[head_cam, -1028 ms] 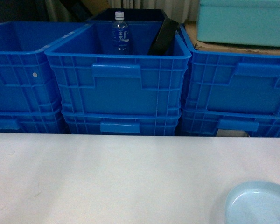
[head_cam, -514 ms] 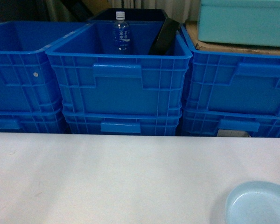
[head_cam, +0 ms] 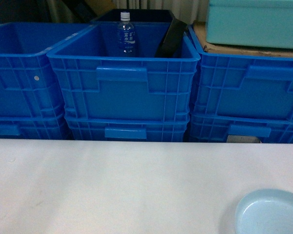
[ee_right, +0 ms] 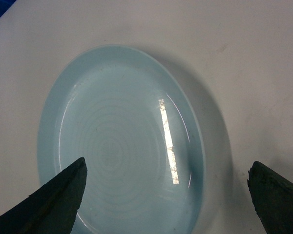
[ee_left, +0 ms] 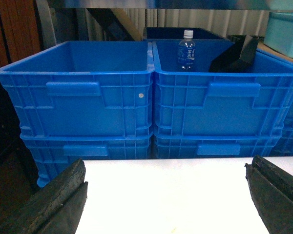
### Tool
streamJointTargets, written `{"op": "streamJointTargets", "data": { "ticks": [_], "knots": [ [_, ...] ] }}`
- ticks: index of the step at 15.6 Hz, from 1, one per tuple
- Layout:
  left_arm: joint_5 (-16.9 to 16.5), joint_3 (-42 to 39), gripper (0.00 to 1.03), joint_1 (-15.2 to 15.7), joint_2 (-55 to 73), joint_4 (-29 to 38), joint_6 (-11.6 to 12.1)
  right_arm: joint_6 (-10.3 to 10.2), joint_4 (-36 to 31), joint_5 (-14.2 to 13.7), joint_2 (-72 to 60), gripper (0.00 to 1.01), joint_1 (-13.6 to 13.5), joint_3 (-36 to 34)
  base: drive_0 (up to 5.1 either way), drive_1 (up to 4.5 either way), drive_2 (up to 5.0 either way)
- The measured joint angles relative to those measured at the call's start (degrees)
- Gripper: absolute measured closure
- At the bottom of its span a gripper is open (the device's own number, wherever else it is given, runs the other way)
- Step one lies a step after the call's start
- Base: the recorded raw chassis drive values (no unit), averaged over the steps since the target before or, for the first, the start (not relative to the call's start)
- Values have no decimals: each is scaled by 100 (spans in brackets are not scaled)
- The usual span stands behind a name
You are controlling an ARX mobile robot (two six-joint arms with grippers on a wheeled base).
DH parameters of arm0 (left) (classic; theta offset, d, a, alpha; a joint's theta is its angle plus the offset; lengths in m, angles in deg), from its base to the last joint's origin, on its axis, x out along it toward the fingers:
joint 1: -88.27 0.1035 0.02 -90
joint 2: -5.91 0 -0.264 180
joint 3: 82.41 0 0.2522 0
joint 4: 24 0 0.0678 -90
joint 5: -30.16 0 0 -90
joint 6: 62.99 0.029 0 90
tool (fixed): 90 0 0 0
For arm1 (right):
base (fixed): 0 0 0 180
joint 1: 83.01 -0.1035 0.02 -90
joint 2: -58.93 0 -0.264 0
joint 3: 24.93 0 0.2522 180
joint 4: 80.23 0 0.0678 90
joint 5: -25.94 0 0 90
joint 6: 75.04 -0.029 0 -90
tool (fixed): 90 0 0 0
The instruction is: Place blue tray on left shelf second layer neatly
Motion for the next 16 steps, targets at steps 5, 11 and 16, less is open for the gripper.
{"op": "streamJointTargets", "data": {
  "ticks": [5,11,16],
  "knots": [
    [2,0,5,0,0,0,-2,-188,-483,-9,-332,3,-557,-203,0,0,0],
    [0,0,5,0,0,0,-2,-315,-1102,-11,-761,3,-828,-286,0,0,0],
    [0,0,5,0,0,0,-2,289,-1471,57,-1335,57,-415,-289,0,0,0]
  ]
}}
